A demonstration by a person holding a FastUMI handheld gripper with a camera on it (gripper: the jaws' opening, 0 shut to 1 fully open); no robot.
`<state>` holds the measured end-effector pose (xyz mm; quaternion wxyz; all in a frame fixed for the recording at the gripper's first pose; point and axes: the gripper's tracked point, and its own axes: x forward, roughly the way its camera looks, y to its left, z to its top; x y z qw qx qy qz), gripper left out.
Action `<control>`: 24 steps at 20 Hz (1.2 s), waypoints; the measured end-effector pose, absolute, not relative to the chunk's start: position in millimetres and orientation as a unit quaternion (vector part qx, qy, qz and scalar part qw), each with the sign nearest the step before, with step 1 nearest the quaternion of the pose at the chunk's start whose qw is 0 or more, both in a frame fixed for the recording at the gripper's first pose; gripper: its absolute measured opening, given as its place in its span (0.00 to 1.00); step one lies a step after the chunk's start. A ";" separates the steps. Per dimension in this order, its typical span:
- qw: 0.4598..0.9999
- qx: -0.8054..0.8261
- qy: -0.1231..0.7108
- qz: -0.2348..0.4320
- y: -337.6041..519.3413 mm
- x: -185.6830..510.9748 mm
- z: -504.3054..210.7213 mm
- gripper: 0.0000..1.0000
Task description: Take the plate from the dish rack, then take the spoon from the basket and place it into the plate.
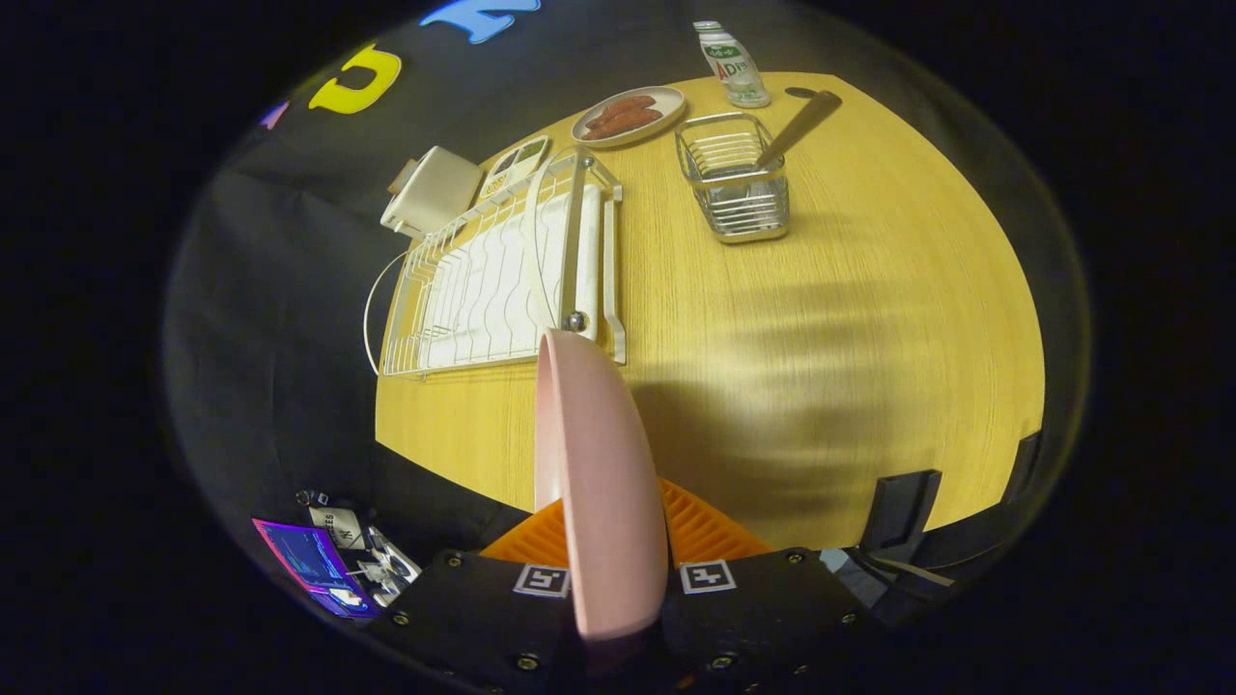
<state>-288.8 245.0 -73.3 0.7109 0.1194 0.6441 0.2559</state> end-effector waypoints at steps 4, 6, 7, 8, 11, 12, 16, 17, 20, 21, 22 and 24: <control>0.698 0.134 0.654 0.259 252.5 -299.5 -96.4 0.26; 0.691 0.146 0.654 0.270 259.8 -303.6 -105.5 0.27; 0.685 0.153 0.656 0.276 265.7 -306.3 -109.7 0.26; 0.680 0.158 0.659 0.280 270.2 -309.7 -115.8 0.27; 0.669 0.182 0.662 0.283 288.8 -311.9 -127.8 0.26; 0.666 0.191 0.661 0.288 296.2 -311.3 -129.4 0.26; 0.646 0.220 0.664 0.304 317.6 -322.3 -130.6 0.28; 0.651 0.213 0.665 0.297 322.4 -323.9 -140.2 0.30; 0.660 0.192 0.668 0.285 304.0 -321.4 -144.0 0.46; 0.663 0.192 0.666 0.283 300.4 -319.3 -144.9 0.50; 0.664 0.197 0.665 0.279 294.7 -315.0 -143.5 0.59; 0.672 0.206 0.658 0.270 285.2 -305.7 -141.2 0.59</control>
